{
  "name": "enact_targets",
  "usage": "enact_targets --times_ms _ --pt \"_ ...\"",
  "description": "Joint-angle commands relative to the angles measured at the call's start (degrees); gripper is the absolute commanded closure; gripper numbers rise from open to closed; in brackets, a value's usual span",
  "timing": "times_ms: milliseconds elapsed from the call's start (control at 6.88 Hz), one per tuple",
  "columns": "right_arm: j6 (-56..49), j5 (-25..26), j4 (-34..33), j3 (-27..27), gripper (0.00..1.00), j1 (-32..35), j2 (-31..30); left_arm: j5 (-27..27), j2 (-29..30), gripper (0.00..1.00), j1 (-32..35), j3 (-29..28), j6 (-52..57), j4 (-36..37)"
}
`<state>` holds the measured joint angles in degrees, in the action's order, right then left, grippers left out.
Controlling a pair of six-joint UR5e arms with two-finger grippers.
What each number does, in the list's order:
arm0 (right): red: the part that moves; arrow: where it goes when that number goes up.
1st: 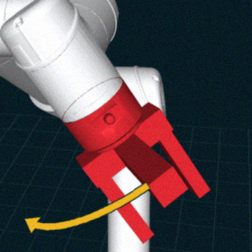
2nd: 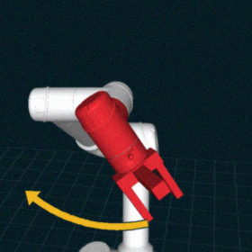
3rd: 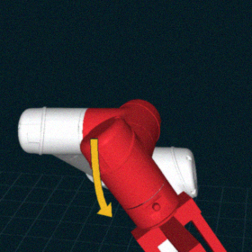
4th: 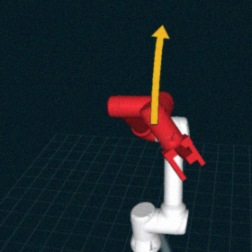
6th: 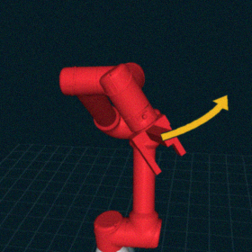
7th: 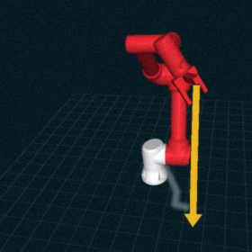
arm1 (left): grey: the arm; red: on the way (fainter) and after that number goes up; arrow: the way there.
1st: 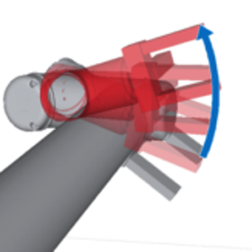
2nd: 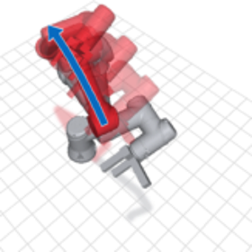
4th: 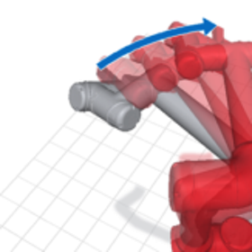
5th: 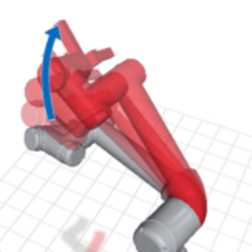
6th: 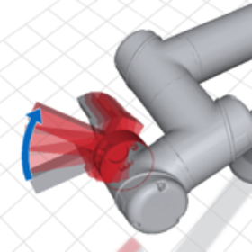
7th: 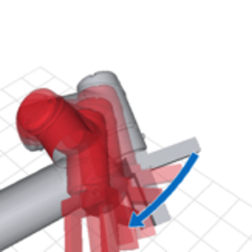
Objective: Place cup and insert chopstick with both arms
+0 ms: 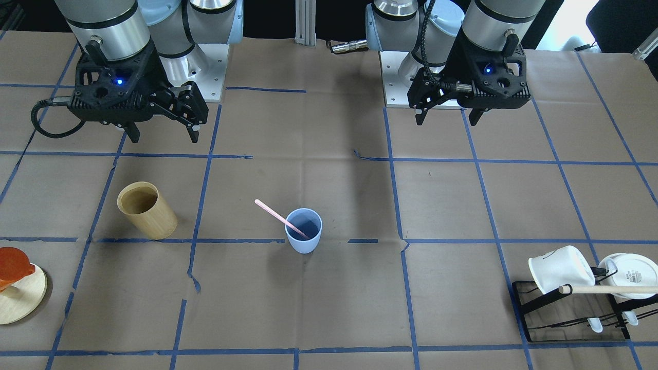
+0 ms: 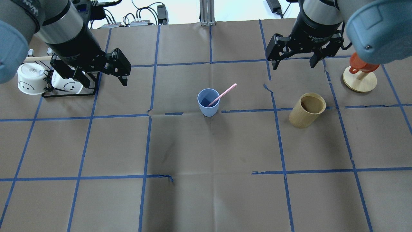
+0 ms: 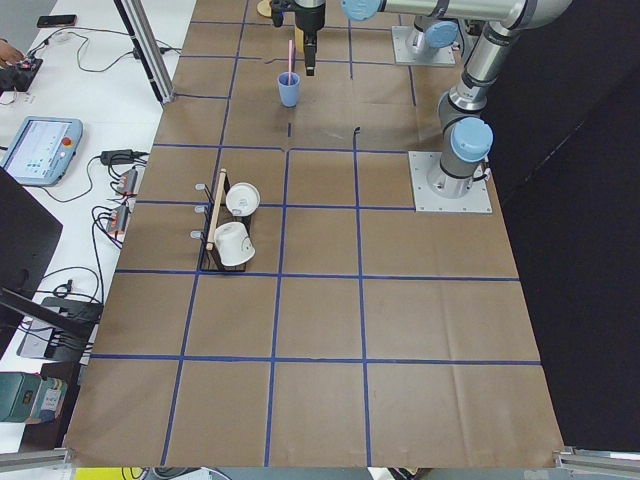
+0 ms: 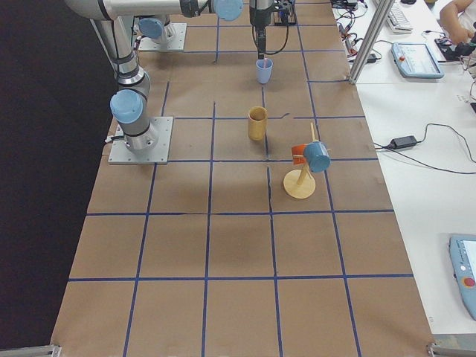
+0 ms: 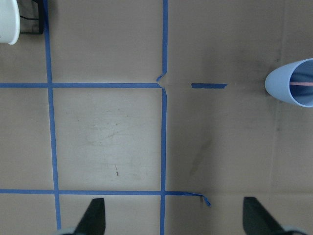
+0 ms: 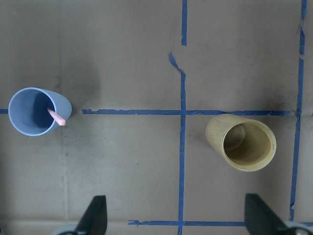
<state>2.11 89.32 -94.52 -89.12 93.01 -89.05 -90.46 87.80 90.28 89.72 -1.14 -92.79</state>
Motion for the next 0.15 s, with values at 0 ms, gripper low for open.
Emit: enact_targets --times_ms 0 --pt "0.0 0.1 0.0 0.0 0.0 0.1 -0.2 0.2 -0.1 0.0 0.1 0.0 -0.5 0.0"
